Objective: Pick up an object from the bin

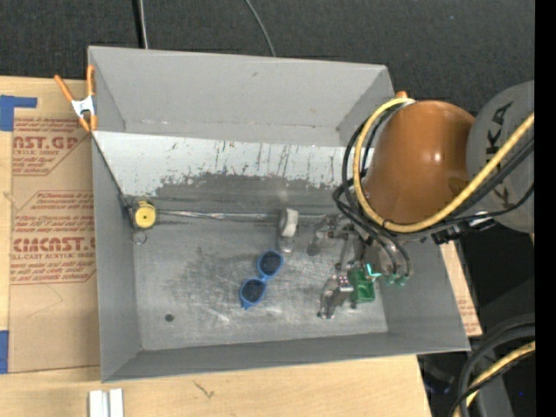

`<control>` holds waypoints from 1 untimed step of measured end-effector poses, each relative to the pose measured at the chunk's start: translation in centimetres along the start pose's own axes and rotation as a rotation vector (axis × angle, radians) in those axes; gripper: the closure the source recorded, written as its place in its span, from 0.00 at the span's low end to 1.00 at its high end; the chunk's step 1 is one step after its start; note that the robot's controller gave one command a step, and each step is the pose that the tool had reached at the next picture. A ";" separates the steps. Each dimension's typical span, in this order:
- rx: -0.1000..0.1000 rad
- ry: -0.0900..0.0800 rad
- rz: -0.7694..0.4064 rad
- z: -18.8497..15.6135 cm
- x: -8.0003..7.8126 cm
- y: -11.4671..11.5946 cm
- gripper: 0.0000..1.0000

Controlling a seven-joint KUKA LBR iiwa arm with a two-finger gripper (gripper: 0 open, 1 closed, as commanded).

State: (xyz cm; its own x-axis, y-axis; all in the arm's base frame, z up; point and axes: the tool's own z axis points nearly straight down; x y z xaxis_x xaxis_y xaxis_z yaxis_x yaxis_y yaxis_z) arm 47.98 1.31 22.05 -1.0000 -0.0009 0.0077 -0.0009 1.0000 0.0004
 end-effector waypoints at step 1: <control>0.001 -0.016 -0.250 14.9 -3.0 5.4 0.00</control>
Offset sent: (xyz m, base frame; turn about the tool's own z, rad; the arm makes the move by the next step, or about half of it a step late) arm 0.0263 0.0537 -0.1497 -0.2504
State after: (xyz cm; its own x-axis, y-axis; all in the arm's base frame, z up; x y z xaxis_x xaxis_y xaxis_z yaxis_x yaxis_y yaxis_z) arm 50.88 6.73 7.18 -0.9687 -0.2480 -0.0084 -0.2480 0.9688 -0.0010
